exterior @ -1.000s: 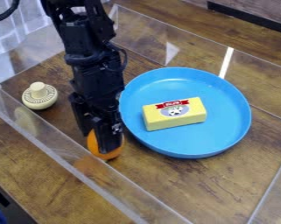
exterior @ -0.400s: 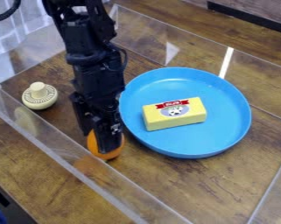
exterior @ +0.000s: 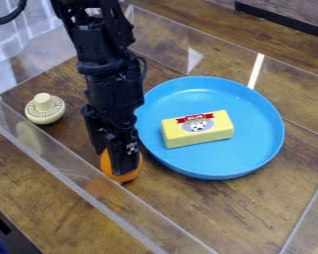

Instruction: Put the orange ball in the blue tray

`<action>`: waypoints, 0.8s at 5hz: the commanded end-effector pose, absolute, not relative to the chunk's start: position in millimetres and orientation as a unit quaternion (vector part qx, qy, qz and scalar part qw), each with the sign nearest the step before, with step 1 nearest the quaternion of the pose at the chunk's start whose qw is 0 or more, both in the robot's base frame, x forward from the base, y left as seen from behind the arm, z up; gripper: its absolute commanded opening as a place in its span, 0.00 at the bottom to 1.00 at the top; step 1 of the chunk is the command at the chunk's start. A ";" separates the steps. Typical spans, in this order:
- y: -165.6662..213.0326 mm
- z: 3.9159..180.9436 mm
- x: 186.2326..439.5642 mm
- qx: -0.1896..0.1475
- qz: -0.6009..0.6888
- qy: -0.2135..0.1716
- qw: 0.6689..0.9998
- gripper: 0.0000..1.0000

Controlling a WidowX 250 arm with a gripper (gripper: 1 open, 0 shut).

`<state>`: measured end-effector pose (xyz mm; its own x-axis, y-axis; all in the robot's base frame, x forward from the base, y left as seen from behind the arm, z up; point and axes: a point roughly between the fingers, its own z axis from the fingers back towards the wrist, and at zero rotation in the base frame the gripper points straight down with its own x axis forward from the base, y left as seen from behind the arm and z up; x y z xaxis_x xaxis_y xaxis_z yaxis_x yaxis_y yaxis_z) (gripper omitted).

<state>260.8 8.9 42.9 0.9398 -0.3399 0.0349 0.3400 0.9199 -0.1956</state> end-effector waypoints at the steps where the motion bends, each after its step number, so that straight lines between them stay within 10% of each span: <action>1: 5.6 53.2 270.6 -0.094 -0.188 -0.021 0.977 0.00; 4: 4.1 53.3 271.9 -0.095 -0.200 -0.022 0.975 0.00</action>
<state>262.1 9.0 42.9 0.9305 -0.3641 0.0402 0.3647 0.9105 -0.1948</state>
